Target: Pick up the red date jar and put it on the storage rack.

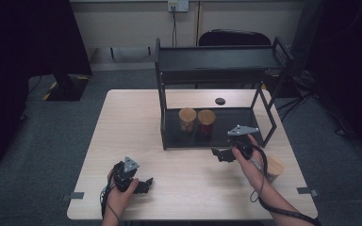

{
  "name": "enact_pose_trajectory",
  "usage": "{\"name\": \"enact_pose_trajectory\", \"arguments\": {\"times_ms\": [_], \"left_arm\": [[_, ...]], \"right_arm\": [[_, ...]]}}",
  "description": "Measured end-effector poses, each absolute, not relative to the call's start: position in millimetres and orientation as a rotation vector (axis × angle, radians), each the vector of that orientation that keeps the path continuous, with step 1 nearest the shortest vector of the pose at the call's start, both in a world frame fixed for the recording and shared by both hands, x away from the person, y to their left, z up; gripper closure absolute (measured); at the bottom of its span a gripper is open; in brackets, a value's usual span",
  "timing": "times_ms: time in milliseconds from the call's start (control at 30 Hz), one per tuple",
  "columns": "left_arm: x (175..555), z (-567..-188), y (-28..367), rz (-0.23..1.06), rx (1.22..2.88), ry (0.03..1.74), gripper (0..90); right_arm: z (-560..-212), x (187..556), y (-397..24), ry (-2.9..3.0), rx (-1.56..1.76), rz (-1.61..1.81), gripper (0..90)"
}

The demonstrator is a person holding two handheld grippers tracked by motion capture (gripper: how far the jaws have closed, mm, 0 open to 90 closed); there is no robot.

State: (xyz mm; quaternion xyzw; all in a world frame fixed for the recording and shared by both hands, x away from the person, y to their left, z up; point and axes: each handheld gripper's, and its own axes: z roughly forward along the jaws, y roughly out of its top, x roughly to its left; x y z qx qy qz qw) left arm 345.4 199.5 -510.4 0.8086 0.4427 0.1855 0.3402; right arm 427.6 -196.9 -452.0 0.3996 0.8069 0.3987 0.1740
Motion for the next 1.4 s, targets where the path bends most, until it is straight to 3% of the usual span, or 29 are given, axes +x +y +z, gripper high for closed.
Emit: {"name": "enact_pose_trajectory", "arguments": {"times_ms": [1400], "left_arm": [[345, -510, 199, 0.483, 2.104, 1.153, 0.2]], "right_arm": [[-439, 397, -237, 2.327, 1.127, 1.063, 2.4]]}}
